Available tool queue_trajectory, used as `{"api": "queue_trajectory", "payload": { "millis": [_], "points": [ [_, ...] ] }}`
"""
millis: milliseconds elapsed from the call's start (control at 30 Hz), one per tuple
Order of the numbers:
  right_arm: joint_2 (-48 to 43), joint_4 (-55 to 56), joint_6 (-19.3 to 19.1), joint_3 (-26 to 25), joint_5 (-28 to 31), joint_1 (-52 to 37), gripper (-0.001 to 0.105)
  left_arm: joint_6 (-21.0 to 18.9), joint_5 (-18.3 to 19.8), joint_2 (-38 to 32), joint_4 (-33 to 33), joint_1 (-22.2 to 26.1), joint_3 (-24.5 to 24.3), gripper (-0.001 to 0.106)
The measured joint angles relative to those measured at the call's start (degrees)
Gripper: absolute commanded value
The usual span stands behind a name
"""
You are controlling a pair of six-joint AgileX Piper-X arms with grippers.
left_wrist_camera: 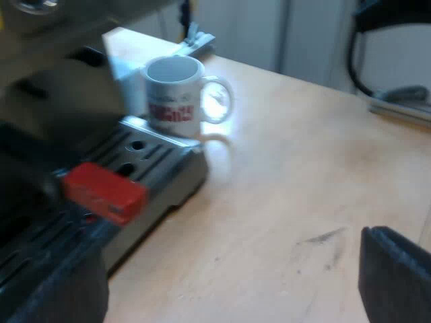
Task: Place mug into machine
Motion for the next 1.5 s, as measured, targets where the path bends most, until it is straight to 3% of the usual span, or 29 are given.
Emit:
{"api": "queue_trajectory", "payload": {
  "millis": [300, 467, 533, 767, 1033, 1067, 1233, 1500],
  "points": [
    [0.49, -6.87, -1.46, 7.62, 0.00, 0.00, 0.074, 0.01, 0.64, 0.55, -5.44, -1.77, 7.01, 0.077],
    [0.48, -13.54, -1.46, 12.06, -0.16, 0.00, 0.074, 0.01, 0.64, 0.55, -5.55, -1.77, 7.51, 0.080],
    [1.61, -20.53, -1.50, 18.28, -1.44, 0.00, 0.074, 0.06, 0.64, 0.55, -7.85, -1.77, 8.88, 0.082],
    [5.41, -27.75, -1.50, 22.59, -2.42, 0.00, 0.074, 0.06, 0.64, 0.63, -7.94, -1.77, 10.47, 0.082],
    [22.26, -48.44, -1.50, 23.80, -2.61, 0.00, 0.074, 0.06, -0.34, 0.63, -9.06, -1.77, 11.44, 0.082],
    [28.58, -54.97, 0.31, 23.80, -2.61, 0.00, 0.074, -0.45, -1.86, 0.63, -10.20, -1.77, 12.25, 0.082],
    [40.57, -68.45, 1.56, 23.51, -2.61, 0.00, 0.074, -0.44, -3.75, 0.63, -10.84, -1.77, 12.46, 0.082],
    [54.93, -80.01, 1.70, 20.52, -2.84, 0.00, 0.074, -0.59, -6.13, 0.63, -10.92, -1.77, 12.60, 0.082]
  ]
}}
